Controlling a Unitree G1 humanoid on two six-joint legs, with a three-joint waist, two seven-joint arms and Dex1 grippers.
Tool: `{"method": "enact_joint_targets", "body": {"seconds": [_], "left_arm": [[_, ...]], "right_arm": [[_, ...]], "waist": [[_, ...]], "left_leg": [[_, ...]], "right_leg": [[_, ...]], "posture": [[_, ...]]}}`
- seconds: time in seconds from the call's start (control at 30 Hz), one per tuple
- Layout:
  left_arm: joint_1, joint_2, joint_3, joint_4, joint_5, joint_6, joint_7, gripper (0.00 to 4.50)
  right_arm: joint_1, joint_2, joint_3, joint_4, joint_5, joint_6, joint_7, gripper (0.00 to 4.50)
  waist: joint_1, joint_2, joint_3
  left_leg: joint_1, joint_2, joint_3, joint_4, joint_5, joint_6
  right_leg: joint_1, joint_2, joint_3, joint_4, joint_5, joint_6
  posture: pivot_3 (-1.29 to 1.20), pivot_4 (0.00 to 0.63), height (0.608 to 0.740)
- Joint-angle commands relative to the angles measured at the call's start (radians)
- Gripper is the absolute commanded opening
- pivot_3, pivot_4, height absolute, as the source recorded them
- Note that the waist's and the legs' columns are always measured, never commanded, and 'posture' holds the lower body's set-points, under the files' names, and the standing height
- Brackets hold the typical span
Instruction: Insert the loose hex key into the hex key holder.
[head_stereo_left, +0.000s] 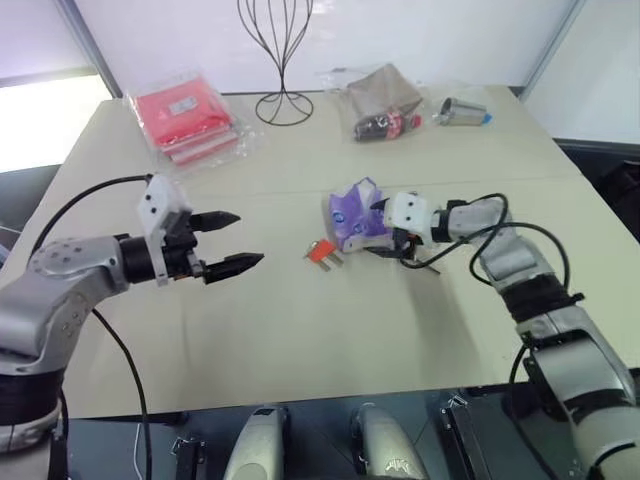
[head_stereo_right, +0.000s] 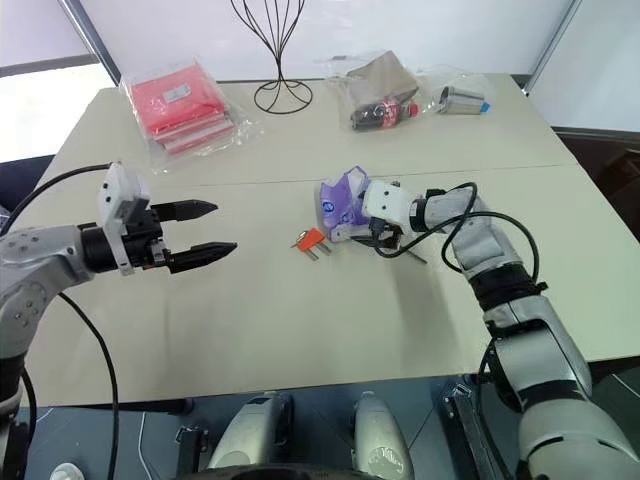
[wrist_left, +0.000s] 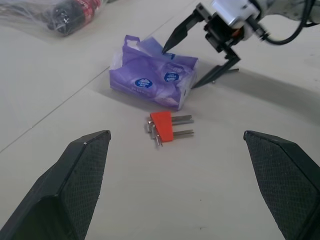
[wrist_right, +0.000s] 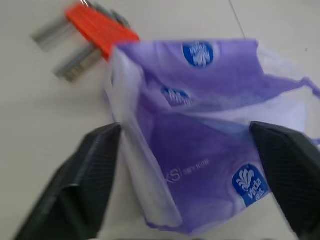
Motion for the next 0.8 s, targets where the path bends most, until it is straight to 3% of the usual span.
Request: {"method": "enact_joint_targets", "body": {"seconds": [0.03, 0.17, 0.4, 0.63, 0.8], "left_arm": [[0.015, 0.013, 0.047, -0.047, -0.014, -0.003, 0.020, 4.50], [0.031, 0.011, 0.055, -0.062, -0.019, -0.004, 0.036, 4.50], [0.010, -0.001, 0.028, -0.054, -0.008, -0.016, 0.049, 4.50], [-0.009, -0.017, -0.007, -0.041, 0.007, -0.031, 0.051, 4.50], [-0.022, -0.033, -0.036, -0.022, 0.028, -0.046, 0.048, 4.50]], "right_arm": [[-0.049, 0.010, -0.005, 0.068, -0.026, -0.078, -0.011, 2.16], [-0.064, 0.023, -0.016, 0.114, -0.031, -0.107, -0.014, 0.10], [-0.061, 0.021, -0.090, 0.042, 0.006, -0.073, -0.064, 0.04], [-0.082, -0.021, -0.262, -0.032, -0.086, 0.063, -0.545, 0.04], [-0.037, -0.035, -0.379, -0.096, -0.154, 0.382, -0.855, 0.04]], "waist": [[0.001, 0.000, 0.000], [0.000, 0.000, 0.000], [0.000, 0.000, 0.000], [0.006, 0.000, 0.000], [0.005, 0.000, 0.000]], "left_leg": [[0.000, 0.000, 0.000, 0.000, 0.000, 0.000], [0.000, 0.000, 0.000, 0.000, 0.000, 0.000], [0.000, 0.000, 0.000, 0.000, 0.000, 0.000], [0.000, 0.000, 0.000, 0.000, 0.000, -0.001], [0.000, -0.001, 0.000, 0.000, 0.000, -0.001]], "right_leg": [[0.000, 0.000, 0.000, 0.000, 0.000, 0.000], [0.000, 0.000, 0.000, 0.000, 0.000, 0.000], [0.000, 0.000, 0.000, 0.000, 0.000, 0.000], [0.000, 0.000, 0.000, 0.001, 0.000, 0.000], [0.000, -0.001, 0.000, 0.000, 0.000, 0.000]], "posture": [[0.00, 0.150, 0.740], [0.00, 0.150, 0.740], [0.00, 0.150, 0.740], [0.00, 0.150, 0.740], [0.00, 0.150, 0.740]]}}
